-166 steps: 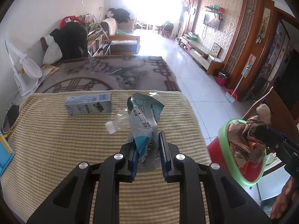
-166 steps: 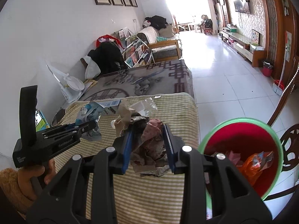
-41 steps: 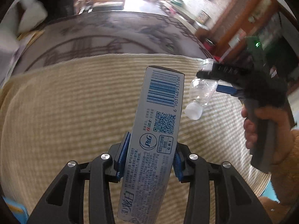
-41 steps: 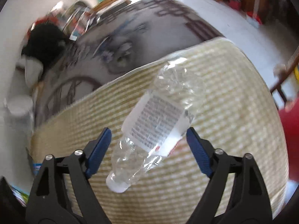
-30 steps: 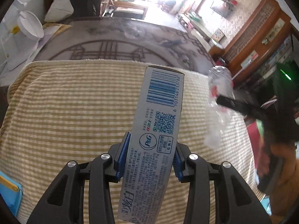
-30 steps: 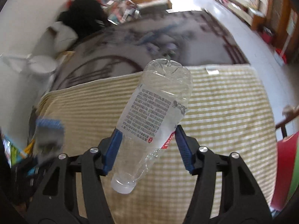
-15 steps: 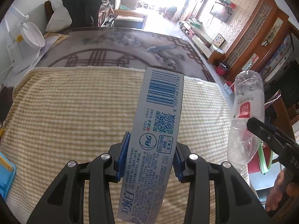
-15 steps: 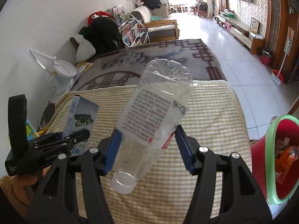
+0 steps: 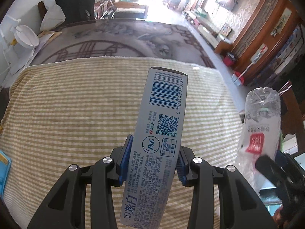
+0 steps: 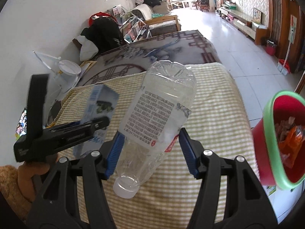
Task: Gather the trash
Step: 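Carry the white-blue box and clear bottle over the red bin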
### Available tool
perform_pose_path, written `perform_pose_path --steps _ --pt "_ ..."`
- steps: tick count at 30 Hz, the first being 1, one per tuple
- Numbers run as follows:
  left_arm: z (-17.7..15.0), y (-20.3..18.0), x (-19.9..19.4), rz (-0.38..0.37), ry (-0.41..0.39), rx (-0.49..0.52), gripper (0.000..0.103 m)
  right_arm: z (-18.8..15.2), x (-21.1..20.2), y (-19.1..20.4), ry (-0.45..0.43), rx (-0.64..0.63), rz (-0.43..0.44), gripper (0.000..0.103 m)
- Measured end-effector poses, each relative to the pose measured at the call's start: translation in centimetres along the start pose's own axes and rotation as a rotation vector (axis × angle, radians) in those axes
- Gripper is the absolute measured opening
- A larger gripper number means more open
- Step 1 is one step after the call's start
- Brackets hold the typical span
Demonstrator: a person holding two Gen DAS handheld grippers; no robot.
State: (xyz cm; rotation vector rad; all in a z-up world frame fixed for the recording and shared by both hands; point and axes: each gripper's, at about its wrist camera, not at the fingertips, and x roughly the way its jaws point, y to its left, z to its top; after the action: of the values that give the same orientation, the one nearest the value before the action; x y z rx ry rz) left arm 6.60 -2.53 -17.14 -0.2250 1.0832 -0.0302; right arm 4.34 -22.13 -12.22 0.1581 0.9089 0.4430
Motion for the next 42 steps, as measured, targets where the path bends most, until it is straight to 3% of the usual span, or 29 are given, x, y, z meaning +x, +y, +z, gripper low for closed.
perform_pose_path --steps 4,17,34,42 --pt "0.0 -0.8 0.2 0.006 0.018 0.011 0.038 -0.9 -0.4 -0.1 -0.011 -0.016 -0.012 0.057" --pt "-2.1 -3.1 -1.0 -0.015 -0.05 -0.013 0.038 -0.8 -3.3 -5.2 -0.039 -0.009 -0.03 0.057" --pt "-6.1 -11.0 -5.2 0.106 -0.215 -0.187 0.038 2.2 -5.6 -11.0 0.008 -0.246 0.222 0.058" --pt "-8.0 -12.8 -6.1 0.155 -0.225 -0.255 0.038 3.0 -6.5 -12.7 0.018 -0.331 0.29 0.058"
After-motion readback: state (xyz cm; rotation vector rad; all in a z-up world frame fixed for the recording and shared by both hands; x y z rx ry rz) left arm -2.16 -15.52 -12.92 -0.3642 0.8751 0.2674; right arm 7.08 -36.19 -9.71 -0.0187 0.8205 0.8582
